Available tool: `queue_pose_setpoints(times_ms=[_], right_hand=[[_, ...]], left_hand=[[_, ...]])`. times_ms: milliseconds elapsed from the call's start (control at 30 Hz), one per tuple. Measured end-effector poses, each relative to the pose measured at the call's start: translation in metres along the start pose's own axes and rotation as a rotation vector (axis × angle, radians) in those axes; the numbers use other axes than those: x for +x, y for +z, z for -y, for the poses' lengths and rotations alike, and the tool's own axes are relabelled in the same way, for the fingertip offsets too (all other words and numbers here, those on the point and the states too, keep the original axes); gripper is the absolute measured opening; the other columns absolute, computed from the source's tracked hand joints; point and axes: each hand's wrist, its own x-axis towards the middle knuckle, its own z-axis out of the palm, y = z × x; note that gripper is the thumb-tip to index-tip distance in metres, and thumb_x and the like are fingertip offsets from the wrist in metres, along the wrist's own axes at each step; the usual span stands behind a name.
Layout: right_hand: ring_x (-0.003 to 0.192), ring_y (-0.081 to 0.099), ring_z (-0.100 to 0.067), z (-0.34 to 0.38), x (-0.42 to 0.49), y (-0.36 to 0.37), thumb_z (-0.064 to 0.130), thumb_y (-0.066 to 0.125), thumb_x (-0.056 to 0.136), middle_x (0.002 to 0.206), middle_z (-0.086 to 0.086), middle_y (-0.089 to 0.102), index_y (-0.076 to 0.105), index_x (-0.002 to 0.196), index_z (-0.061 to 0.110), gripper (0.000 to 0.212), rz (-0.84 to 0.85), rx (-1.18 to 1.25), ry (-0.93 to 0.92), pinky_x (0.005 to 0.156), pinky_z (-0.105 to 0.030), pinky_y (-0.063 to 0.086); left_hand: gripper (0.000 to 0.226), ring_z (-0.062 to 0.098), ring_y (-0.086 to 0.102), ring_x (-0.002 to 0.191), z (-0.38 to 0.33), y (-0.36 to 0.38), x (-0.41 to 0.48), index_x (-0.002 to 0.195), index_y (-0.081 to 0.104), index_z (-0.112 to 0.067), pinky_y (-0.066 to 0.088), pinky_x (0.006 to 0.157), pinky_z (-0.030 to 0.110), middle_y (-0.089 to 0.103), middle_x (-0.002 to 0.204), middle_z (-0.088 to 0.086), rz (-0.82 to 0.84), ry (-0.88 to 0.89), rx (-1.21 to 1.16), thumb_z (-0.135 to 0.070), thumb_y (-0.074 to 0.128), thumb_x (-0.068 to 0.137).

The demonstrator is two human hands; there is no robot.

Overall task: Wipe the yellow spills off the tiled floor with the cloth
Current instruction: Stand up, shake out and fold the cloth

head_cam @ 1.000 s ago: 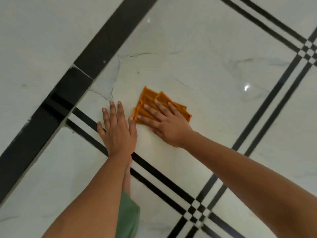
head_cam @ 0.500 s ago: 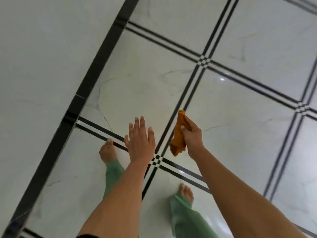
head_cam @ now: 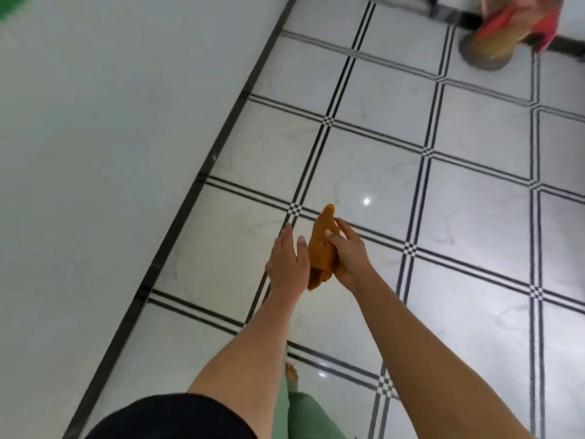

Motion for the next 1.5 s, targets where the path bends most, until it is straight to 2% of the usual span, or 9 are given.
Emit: queue_pose_setpoints(times_ms=[233,333,433,600,700,833,1033,1267,1500], right_hand=[[0.103,0.062,-0.030,0.120,0.035,0.036,0.008,0.063,0.086,0.117,-0.014,0.061,0.052,0.127,0.009,0.043,0.106,-0.064,-0.047,0.084,-0.046,0.054],[0.106,0.060,-0.030,0.177,0.059,0.061,0.011,0.062,0.087,0.119,-0.015,0.060,0.053,0.126,0.010,0.040,0.156,-0.065,-0.021,0.083,-0.043,0.054],[0.107,0.059,-0.033,0.234,0.085,0.080,0.020,0.059,0.089,0.121,-0.018,0.058,0.052,0.126,0.010,0.039,0.241,-0.096,0.042,0.076,-0.042,0.054],[0.103,0.060,-0.033,0.311,0.134,0.099,0.030,0.058,0.090,0.117,-0.017,0.060,0.049,0.124,0.014,0.039,0.363,-0.253,0.049,0.080,-0.045,0.053],[0.105,0.059,-0.033,0.346,0.167,0.115,0.029,0.060,0.089,0.122,-0.013,0.058,0.050,0.124,0.017,0.039,0.397,-0.386,-0.016,0.080,-0.046,0.053],[0.101,0.057,-0.032,0.385,0.202,0.138,0.027,0.061,0.089,0.124,-0.011,0.055,0.050,0.118,0.018,0.032,0.501,-0.559,-0.054,0.077,-0.046,0.052],[0.102,0.055,-0.031,0.431,0.229,0.153,0.026,0.060,0.089,0.126,-0.009,0.053,0.049,0.120,0.019,0.034,0.776,-0.790,-0.084,0.076,-0.046,0.051],[0.107,0.050,-0.026,0.453,0.222,0.122,0.026,0.058,0.091,0.132,-0.006,0.049,0.045,0.127,0.021,0.038,0.999,-1.167,-0.254,0.085,-0.042,0.045],[0.133,0.031,-0.028,0.455,0.194,0.094,0.020,0.060,0.089,0.147,-0.010,0.027,0.027,0.143,0.029,0.064,1.399,-1.404,-0.853,0.108,-0.044,0.032]], left_hand=[[0.049,0.029,0.046,0.124,-0.095,-0.019,0.071,0.140,0.034,-0.019,0.040,0.103,0.047,0.046,0.139,0.009,0.091,-0.051,-0.414,-0.042,0.035,0.097],[0.031,0.029,0.057,0.105,-0.139,-0.038,0.121,0.110,0.056,-0.014,0.048,0.093,0.046,0.061,0.114,0.012,0.128,-0.088,-0.591,-0.037,0.043,0.096],[0.023,0.029,0.061,0.099,-0.177,-0.055,0.169,0.096,0.060,-0.015,0.052,0.086,0.044,0.065,0.108,0.013,0.121,-0.126,-0.715,-0.036,0.055,0.091],[0.025,0.031,0.059,0.104,-0.233,-0.078,0.226,0.109,0.054,-0.016,0.053,0.083,0.044,0.060,0.115,0.011,0.028,-0.123,-0.876,-0.025,0.063,0.087],[0.031,0.032,0.058,0.106,-0.257,-0.088,0.252,0.113,0.054,-0.017,0.053,0.084,0.050,0.058,0.119,0.011,-0.089,-0.132,-0.933,-0.024,0.065,0.085],[0.031,0.030,0.055,0.105,-0.282,-0.093,0.271,0.113,0.052,-0.020,0.053,0.072,0.041,0.056,0.117,0.007,-0.281,-0.160,-1.013,-0.022,0.065,0.086],[0.023,0.030,0.052,0.109,-0.326,-0.062,0.267,0.107,0.054,-0.031,0.051,0.085,0.048,0.052,0.123,0.002,-0.675,-0.196,-1.128,-0.029,0.063,0.087],[0.014,0.015,0.049,0.097,-0.384,-0.009,0.231,0.106,0.051,-0.026,0.042,0.079,0.031,0.051,0.110,-0.007,-1.102,-0.288,-0.918,-0.031,0.053,0.093],[0.015,0.019,0.049,0.107,-0.399,0.005,0.189,0.108,0.055,-0.019,0.038,0.091,0.030,0.050,0.123,0.002,-0.911,-0.265,-0.479,-0.025,0.047,0.096]])
